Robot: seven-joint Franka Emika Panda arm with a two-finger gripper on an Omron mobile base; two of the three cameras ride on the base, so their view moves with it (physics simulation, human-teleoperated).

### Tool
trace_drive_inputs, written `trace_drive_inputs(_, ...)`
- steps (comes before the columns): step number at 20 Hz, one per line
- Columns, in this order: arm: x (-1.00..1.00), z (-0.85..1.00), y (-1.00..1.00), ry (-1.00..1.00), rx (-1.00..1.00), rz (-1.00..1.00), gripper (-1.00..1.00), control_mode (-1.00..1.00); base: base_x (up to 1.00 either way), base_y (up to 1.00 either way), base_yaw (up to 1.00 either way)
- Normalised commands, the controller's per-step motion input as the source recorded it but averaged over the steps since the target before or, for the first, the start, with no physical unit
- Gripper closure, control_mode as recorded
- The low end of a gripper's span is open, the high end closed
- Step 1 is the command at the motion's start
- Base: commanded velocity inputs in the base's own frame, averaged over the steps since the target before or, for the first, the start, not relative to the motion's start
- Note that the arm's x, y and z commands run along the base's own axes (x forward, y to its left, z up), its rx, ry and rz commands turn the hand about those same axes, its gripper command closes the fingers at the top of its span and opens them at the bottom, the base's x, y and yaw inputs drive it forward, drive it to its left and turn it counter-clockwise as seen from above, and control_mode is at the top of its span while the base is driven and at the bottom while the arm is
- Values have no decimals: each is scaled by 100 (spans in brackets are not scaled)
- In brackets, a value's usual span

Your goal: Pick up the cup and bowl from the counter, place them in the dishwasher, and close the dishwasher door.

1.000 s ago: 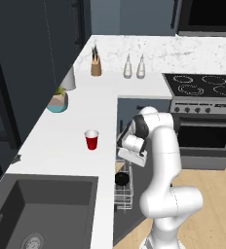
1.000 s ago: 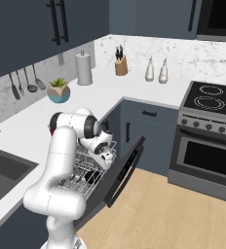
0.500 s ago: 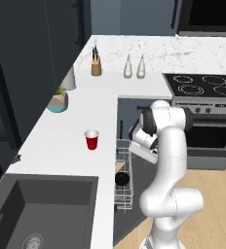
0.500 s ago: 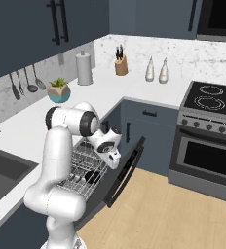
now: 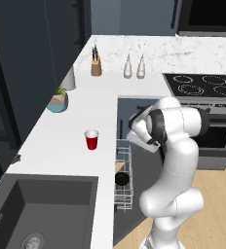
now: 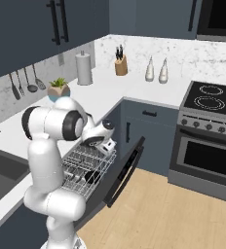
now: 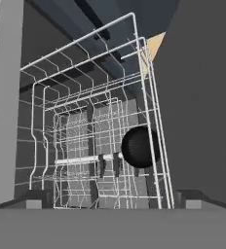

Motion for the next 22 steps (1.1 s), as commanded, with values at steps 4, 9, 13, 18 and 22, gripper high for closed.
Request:
trace_drive_inputs(4, 0, 100, 26, -3, 0, 18, -100, -100, 0, 0, 0)
trace_drive_inputs(9, 5, 100, 87, 1, -3, 18, -100, -100, 0, 0, 0)
trace_drive_inputs(13, 6, 95, 71, 1, -5, 15, -100, -100, 0, 0, 0)
trace_drive_inputs(18, 0, 38, 74, 2, -1, 10, -100, -100, 0, 0, 0)
trace_drive_inputs(22, 0, 0, 79, 5, -12, 1, -100, -100, 0, 0, 0)
